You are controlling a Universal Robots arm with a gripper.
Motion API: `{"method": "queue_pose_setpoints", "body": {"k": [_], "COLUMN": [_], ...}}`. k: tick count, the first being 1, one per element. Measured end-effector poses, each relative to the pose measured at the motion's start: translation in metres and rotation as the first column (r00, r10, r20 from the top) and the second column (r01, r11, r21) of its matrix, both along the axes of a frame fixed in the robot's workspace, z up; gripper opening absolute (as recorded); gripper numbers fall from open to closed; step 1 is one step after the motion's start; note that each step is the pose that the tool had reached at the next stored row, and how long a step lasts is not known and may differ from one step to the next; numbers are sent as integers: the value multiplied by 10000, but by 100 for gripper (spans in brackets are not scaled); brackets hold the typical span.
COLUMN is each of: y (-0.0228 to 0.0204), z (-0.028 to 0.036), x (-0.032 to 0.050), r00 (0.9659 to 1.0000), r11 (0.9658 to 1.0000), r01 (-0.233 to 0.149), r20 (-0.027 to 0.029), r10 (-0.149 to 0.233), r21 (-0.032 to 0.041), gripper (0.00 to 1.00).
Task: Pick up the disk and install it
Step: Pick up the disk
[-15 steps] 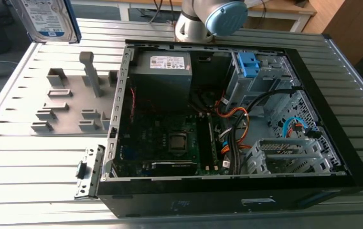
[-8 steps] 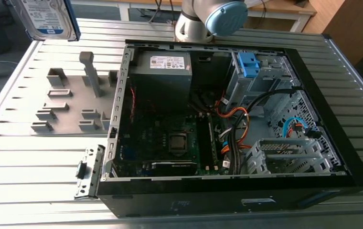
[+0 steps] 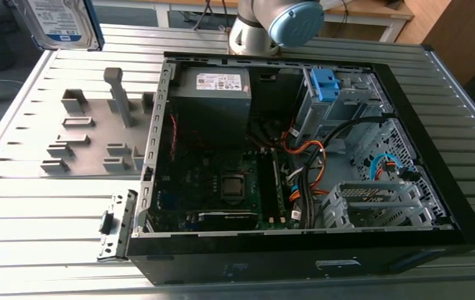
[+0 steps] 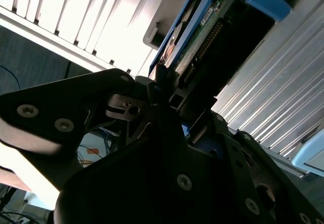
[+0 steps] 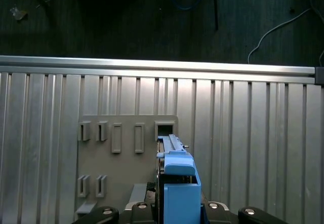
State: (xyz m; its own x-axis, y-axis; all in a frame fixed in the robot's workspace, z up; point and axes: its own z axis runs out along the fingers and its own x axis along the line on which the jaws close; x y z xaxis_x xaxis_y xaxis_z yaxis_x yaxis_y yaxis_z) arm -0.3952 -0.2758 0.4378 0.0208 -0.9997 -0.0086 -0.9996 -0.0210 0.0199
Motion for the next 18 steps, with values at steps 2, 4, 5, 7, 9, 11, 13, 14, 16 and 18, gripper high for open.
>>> {"method": "queue_pose_setpoints", "body": {"k": [2, 4, 5, 7, 9, 11, 13, 14, 16, 18], "y": [0, 0, 0, 0, 0, 0, 0, 0, 0, 0], "z": [17, 35, 44, 61, 78, 93, 110, 117, 135, 152], "x": [0, 0, 0, 0, 0, 0, 0, 0, 0, 0], "r00": [10000, 10000, 10000, 10000, 10000, 10000, 10000, 10000, 10000, 10000], "r11": [10000, 10000, 10000, 10000, 10000, 10000, 10000, 10000, 10000, 10000], "r01": [0, 0, 0, 0, 0, 0, 0, 0, 0, 0], "r20": [1, 0, 0, 0, 0, 0, 0, 1, 1, 1], "r10": [0, 0, 0, 0, 0, 0, 0, 0, 0, 0], "r21": [0, 0, 0, 0, 0, 0, 0, 0, 0, 0], "gripper": [36, 36, 36, 36, 36, 36, 36, 36, 36, 36]}}
